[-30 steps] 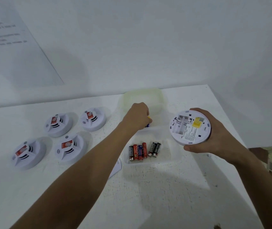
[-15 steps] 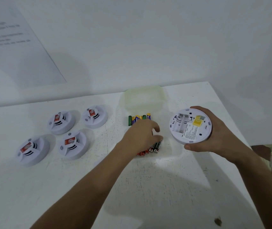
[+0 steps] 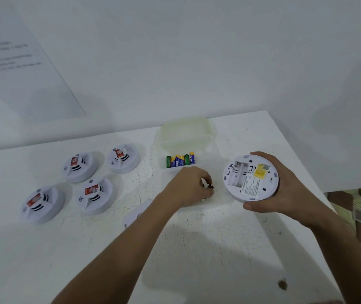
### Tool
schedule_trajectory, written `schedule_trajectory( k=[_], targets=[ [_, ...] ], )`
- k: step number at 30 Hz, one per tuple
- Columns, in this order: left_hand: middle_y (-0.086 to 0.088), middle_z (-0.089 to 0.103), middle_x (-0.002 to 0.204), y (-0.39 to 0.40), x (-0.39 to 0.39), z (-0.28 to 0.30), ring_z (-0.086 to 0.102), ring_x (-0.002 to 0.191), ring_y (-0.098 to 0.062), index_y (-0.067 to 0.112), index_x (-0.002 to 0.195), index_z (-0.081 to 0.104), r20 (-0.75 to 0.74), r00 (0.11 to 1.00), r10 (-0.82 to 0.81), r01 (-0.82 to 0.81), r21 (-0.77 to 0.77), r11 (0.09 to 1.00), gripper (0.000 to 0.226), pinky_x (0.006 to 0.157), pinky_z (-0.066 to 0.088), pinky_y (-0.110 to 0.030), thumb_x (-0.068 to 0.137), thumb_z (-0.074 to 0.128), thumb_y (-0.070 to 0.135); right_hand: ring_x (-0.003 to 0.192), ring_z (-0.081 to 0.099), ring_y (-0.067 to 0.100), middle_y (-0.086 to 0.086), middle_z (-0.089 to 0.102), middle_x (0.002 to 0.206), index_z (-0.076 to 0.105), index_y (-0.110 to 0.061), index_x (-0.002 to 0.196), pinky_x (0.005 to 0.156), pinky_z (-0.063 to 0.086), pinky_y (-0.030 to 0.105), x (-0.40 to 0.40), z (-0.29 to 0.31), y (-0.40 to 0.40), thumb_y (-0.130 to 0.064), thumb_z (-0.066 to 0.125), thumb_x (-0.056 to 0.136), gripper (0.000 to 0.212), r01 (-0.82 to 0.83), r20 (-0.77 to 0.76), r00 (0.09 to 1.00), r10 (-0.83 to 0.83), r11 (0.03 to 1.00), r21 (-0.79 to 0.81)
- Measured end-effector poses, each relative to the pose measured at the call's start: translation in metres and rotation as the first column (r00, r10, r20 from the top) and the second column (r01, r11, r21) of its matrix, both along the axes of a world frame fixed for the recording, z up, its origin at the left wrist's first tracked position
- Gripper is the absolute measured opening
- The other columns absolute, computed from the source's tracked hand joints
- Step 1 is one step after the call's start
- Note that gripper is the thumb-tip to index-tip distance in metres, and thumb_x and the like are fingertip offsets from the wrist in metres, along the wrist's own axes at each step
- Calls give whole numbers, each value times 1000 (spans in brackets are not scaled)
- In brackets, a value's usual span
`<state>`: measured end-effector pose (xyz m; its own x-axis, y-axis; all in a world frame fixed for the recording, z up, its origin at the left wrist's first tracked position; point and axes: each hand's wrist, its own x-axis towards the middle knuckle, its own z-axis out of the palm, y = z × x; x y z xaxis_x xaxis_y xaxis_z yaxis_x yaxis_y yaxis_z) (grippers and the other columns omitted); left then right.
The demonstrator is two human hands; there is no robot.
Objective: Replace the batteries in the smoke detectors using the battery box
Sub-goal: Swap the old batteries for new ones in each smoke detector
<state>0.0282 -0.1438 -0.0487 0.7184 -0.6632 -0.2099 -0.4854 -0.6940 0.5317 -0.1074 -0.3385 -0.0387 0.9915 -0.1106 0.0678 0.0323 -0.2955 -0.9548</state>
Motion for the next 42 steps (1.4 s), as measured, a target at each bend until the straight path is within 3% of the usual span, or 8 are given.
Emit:
schedule_trajectory(
  k=[6, 10, 14, 23, 30, 33, 36, 42],
  targets=[
    [11, 69, 87, 10, -15, 23, 60, 63, 3, 22, 105, 71, -11, 990, 139, -136, -303, 943, 18, 57, 42, -2, 88, 67, 26, 116, 59, 8, -15, 61, 123, 48, -29, 134, 86, 55, 26, -3, 2, 5, -34, 90, 42, 101, -9, -9, 1000, 9, 1000, 24],
    [9, 71, 91, 14, -26, 52, 66, 70, -1, 22, 115, 69, 17, 974, 227, -189, -491, 850, 25, 70, 47, -11, 93, 58, 25, 116, 59, 8, -14, 62, 122, 48, -28, 134, 85, 56, 26, -1, 4, 11, -29, 91, 43, 101, -31, -2, 999, 32, 999, 35],
    [9, 66, 100, 13, -44, 71, 62, 74, -2, 25, 123, 65, 108, 990, 96, -51, -363, 930, 29, 70, 47, -12, 96, 53, 25, 114, 61, 12, -12, 62, 121, 48, -27, 134, 86, 57, 27, 5, 6, 18, -29, 91, 44, 100, -62, 30, 998, 61, 998, 21],
    [-3, 46, 81, 14, -46, 67, 47, 73, -12, 25, 104, 72, 210, 977, 43, -4, -186, 983, 24, 63, 41, -30, 94, 53, 36, 114, 62, 7, -17, 63, 122, 46, -25, 136, 90, 52, 17, 21, 9, 28, -34, 90, 43, 104, -103, 51, 993, 103, 995, -8],
    [4, 40, 118, 38, -28, 74, 53, 102, -5, 41, 136, 48, -106, 991, -84, 68, -147, 987, 50, 77, 49, -16, 89, 61, 47, 115, 62, 14, -8, 63, 123, 47, -23, 137, 85, 57, 27, 25, 8, 23, -19, 93, 47, 102, -153, 27, 988, 152, 986, 60],
    [5, 50, 125, 42, -19, 73, 65, 98, -12, 46, 120, 56, -226, 973, -40, -19, -252, 968, 48, 87, 56, -35, 77, 77, 44, 114, 62, 12, -9, 63, 121, 48, -22, 135, 81, 56, 24, 28, 9, 25, -4, 89, 51, 96, -224, 17, 975, 223, 971, 79],
    [4, 66, 112, 43, -16, 71, 72, 85, -17, 38, 119, 50, -329, 944, 13, -130, -335, 933, 58, 82, 59, -44, 72, 84, 34, 115, 62, 12, -9, 63, 122, 48, -21, 136, 80, 56, 24, 34, 11, 26, -2, 88, 51, 95, -242, 16, 970, 241, 966, 94],
    [0, 69, 94, 39, -11, 71, 72, 81, -22, 27, 122, 43, -398, 916, 50, -210, -370, 905, 64, 69, 60, -31, 73, 84, 24, 115, 61, 12, -11, 63, 122, 50, -23, 134, 82, 56, 24, 42, 12, 22, -6, 89, 51, 93, -261, 4, 965, 262, 962, 80]
  ],
)
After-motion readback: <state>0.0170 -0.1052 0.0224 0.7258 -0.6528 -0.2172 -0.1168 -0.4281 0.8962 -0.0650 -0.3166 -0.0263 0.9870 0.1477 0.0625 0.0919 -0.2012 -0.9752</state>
